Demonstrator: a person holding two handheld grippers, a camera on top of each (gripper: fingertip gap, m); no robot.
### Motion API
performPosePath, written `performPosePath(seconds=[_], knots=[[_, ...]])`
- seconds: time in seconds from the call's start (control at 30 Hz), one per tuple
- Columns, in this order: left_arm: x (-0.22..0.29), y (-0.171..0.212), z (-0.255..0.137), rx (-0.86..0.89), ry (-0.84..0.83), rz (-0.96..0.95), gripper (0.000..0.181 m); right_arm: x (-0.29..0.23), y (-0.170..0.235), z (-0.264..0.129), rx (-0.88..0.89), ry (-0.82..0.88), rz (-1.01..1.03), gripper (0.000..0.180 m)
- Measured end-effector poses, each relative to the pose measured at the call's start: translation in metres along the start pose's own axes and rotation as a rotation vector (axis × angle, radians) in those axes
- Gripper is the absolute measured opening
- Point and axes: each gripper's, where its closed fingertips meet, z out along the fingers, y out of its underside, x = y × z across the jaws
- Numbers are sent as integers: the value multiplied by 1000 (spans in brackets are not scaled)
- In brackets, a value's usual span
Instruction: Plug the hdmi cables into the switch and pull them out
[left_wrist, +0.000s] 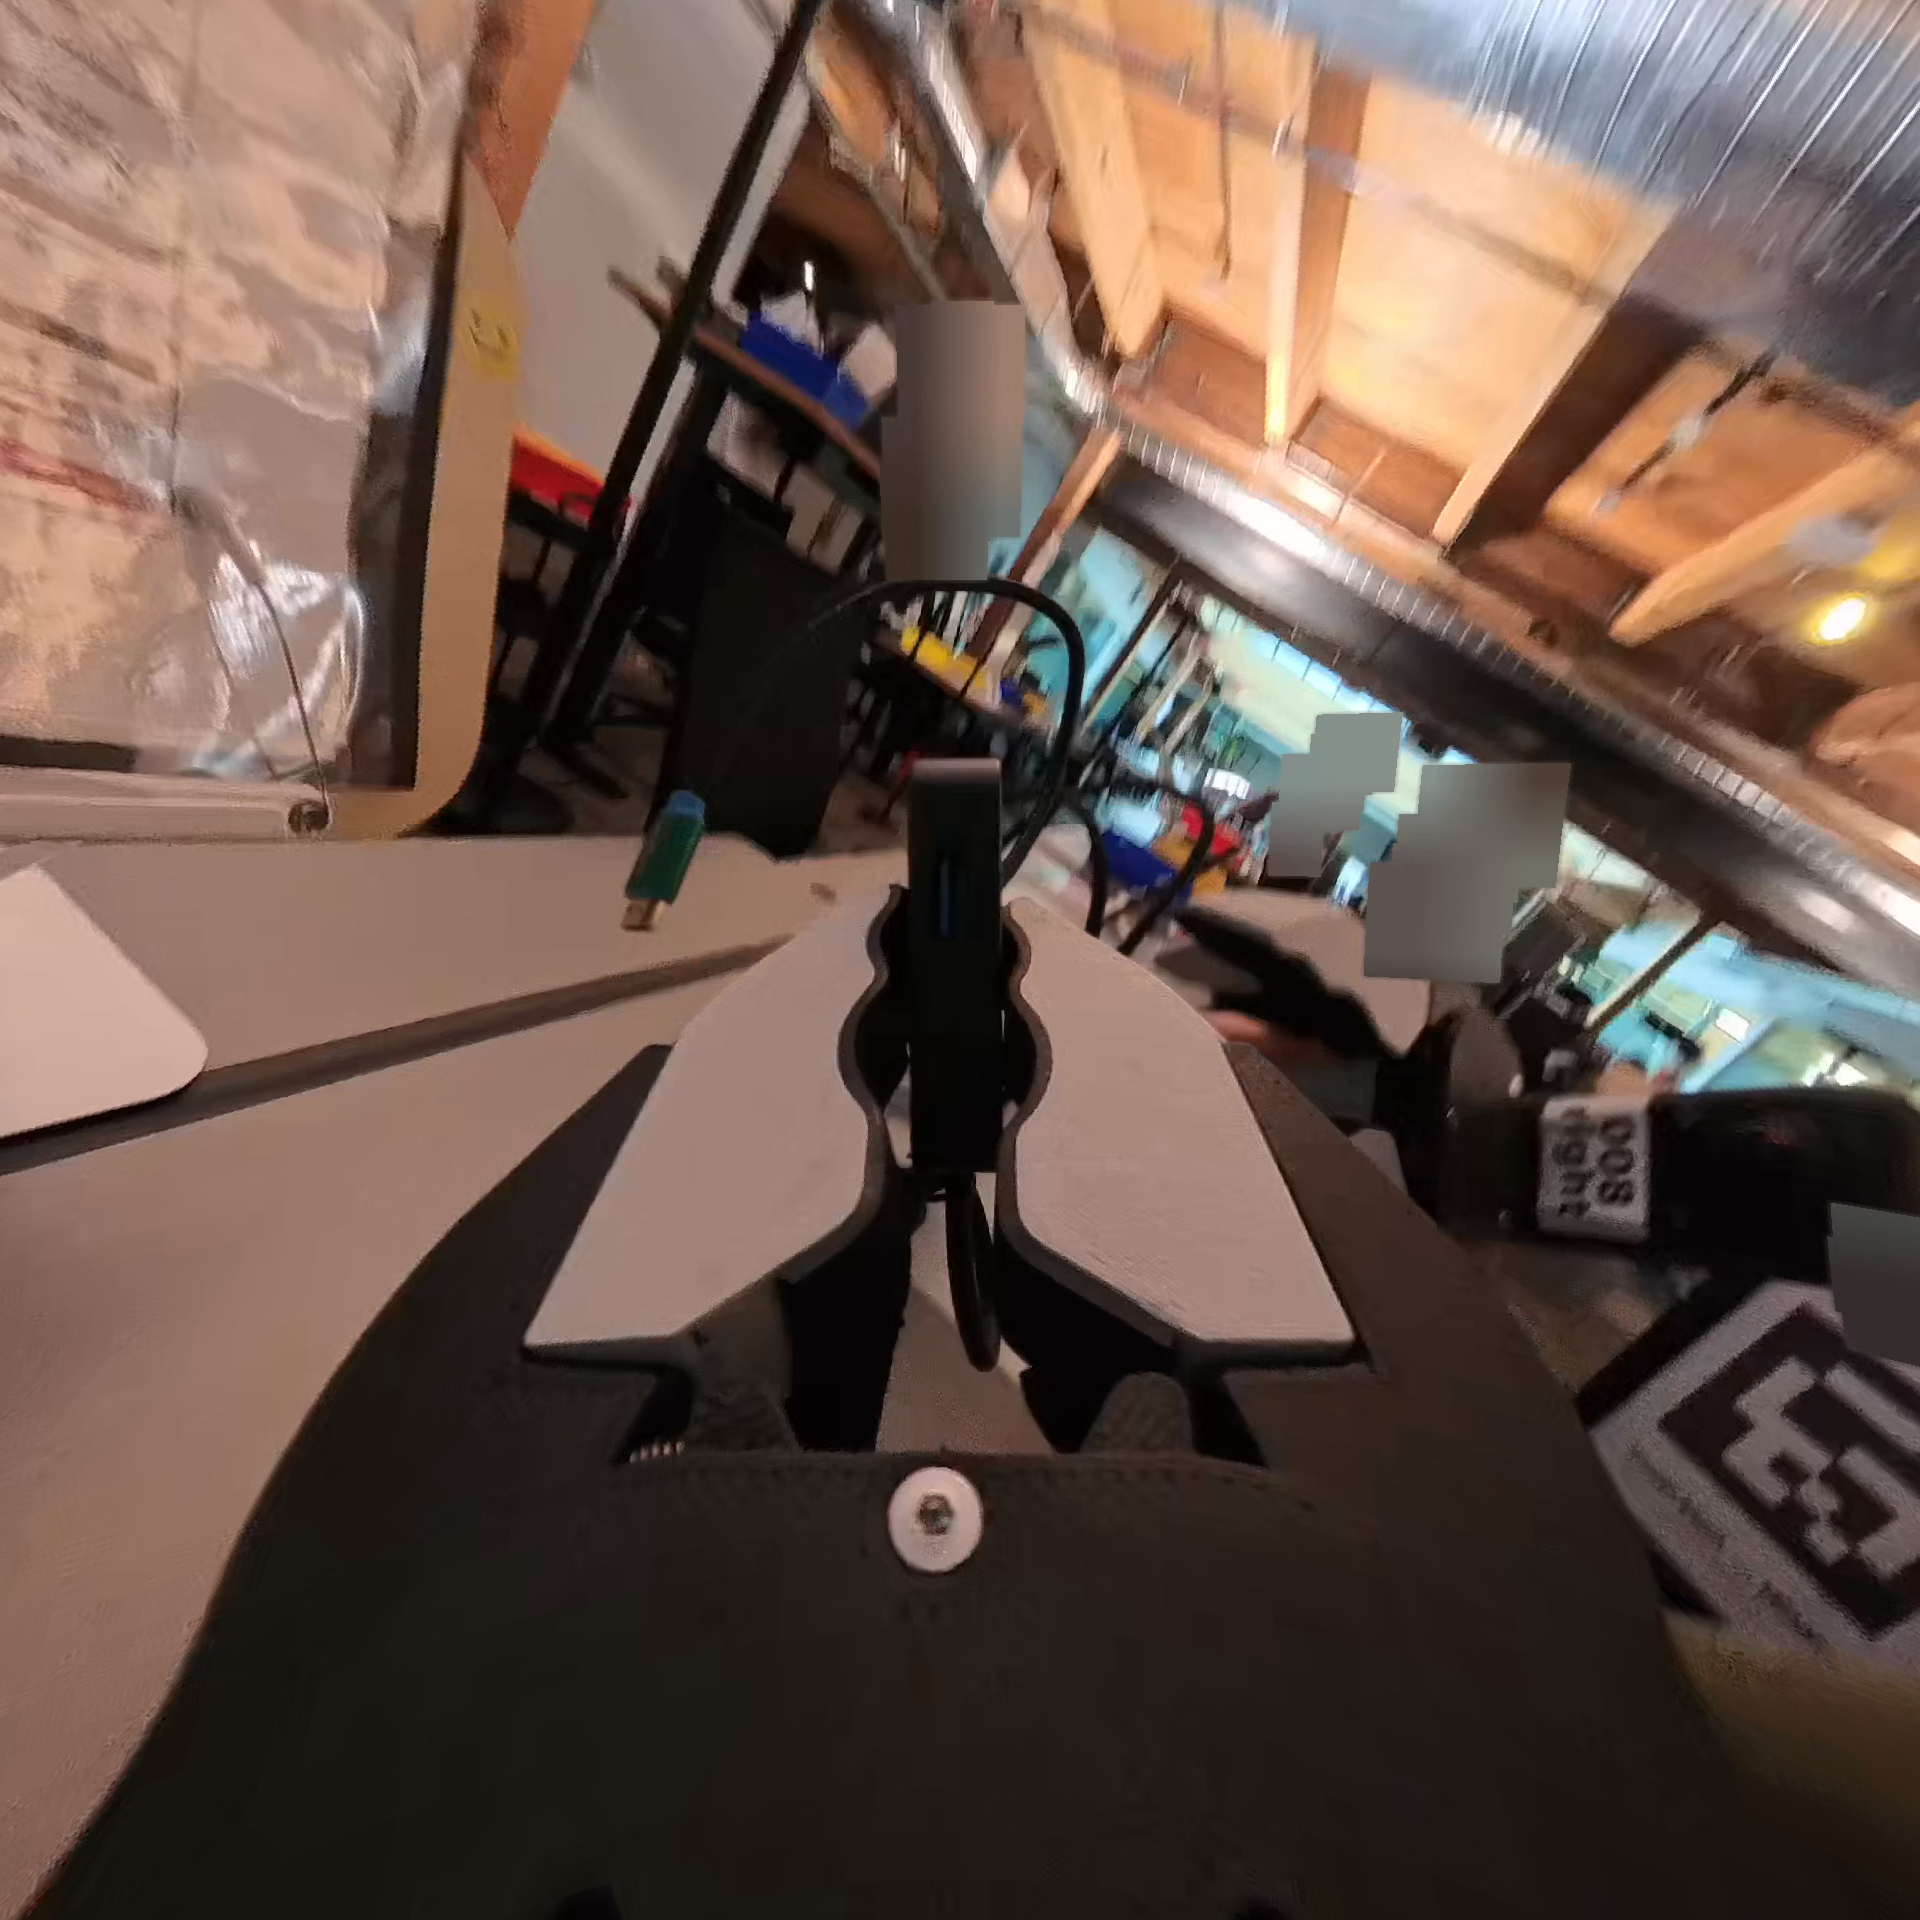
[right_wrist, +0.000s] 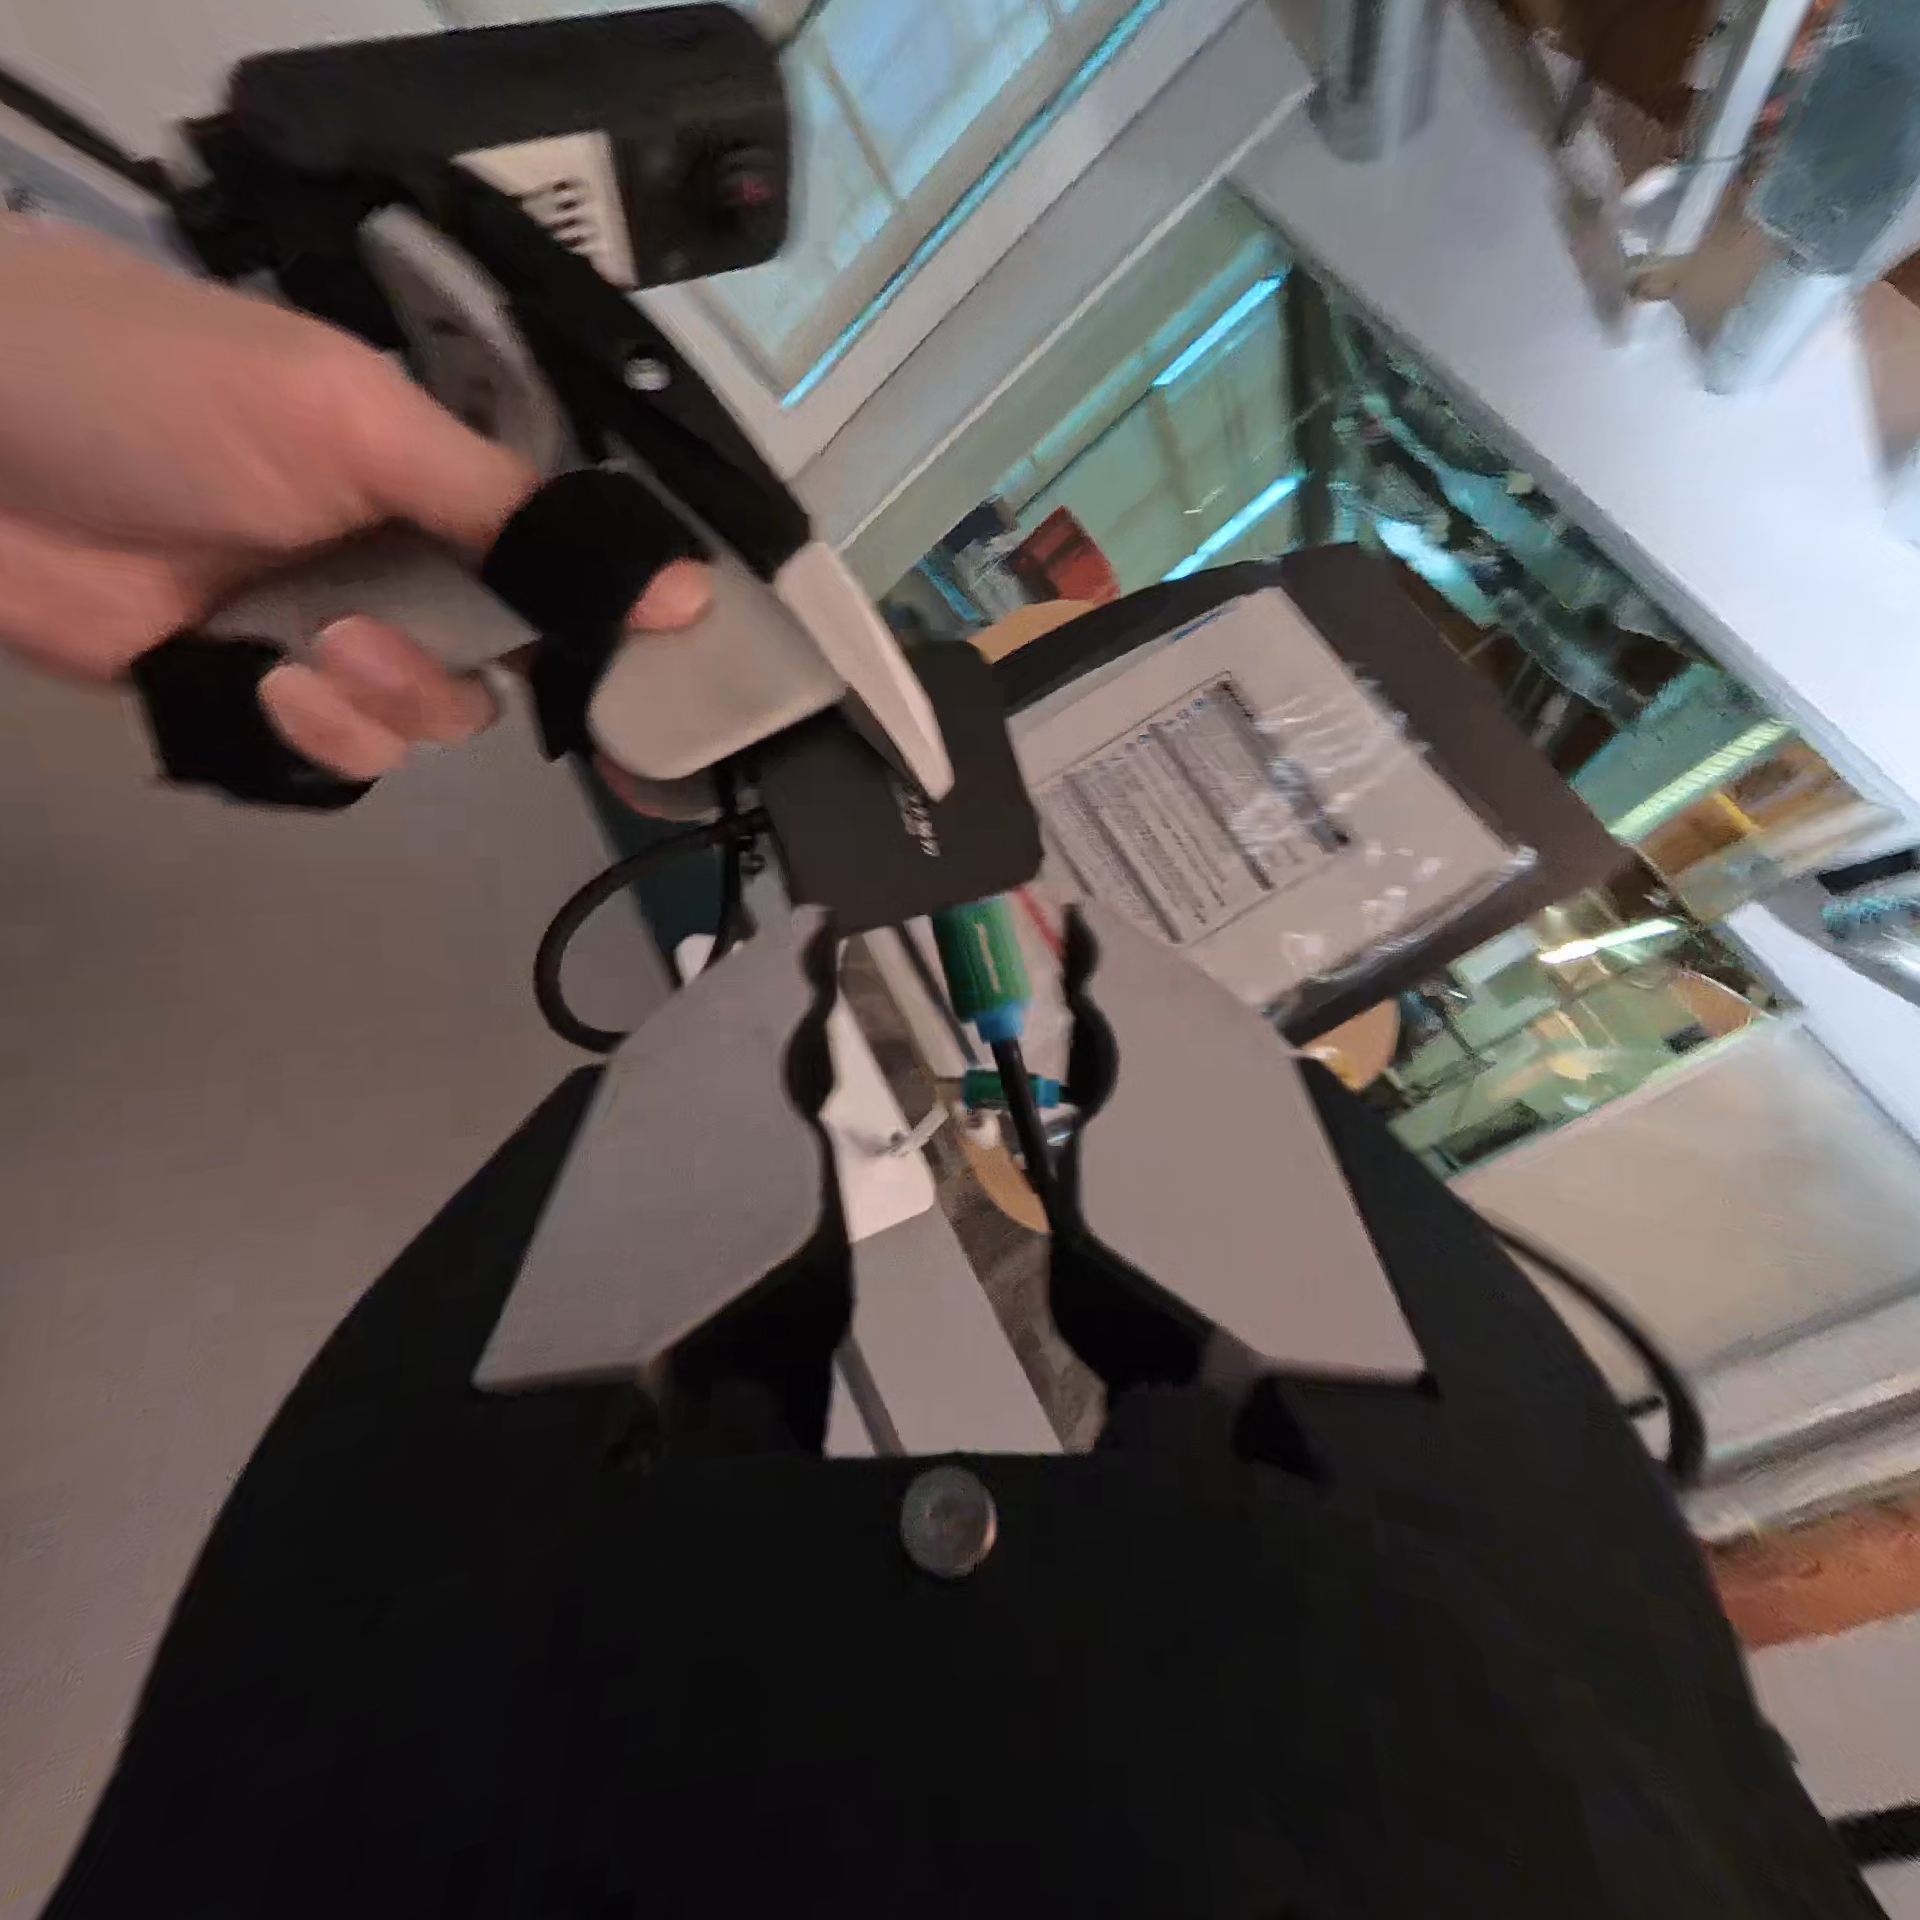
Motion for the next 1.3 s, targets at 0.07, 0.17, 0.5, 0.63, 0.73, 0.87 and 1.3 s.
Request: performPosePath(seconds=[0.07, 0.17, 0.5, 0.63, 0.73, 0.87, 1.3], knots=[[-1, 8, 4, -59, -25, 35, 13, -10, 7, 3, -53, -67, -3, 61], [3, 18, 11, -111, -65, 115, 13, -17, 13, 9, -75, -75, -31, 65], [16, 38, 23, -218, -88, 277, 13, -17, 25, 16, -159, -57, -37, 71], [21, 42, 24, -247, -72, 292, 13, -20, 26, 14, -176, -77, -54, 69], [28, 46, 25, -274, -69, 339, 13, -19, 25, 12, -189, -86, -38, 69], [42, 43, 21, -277, -17, 390, 14, -16, 14, 6, -171, -86, -60, 68], [74, 58, -8, -406, 102, 973, 13, -5, -19, -51, 14, -352, 255, 44]])
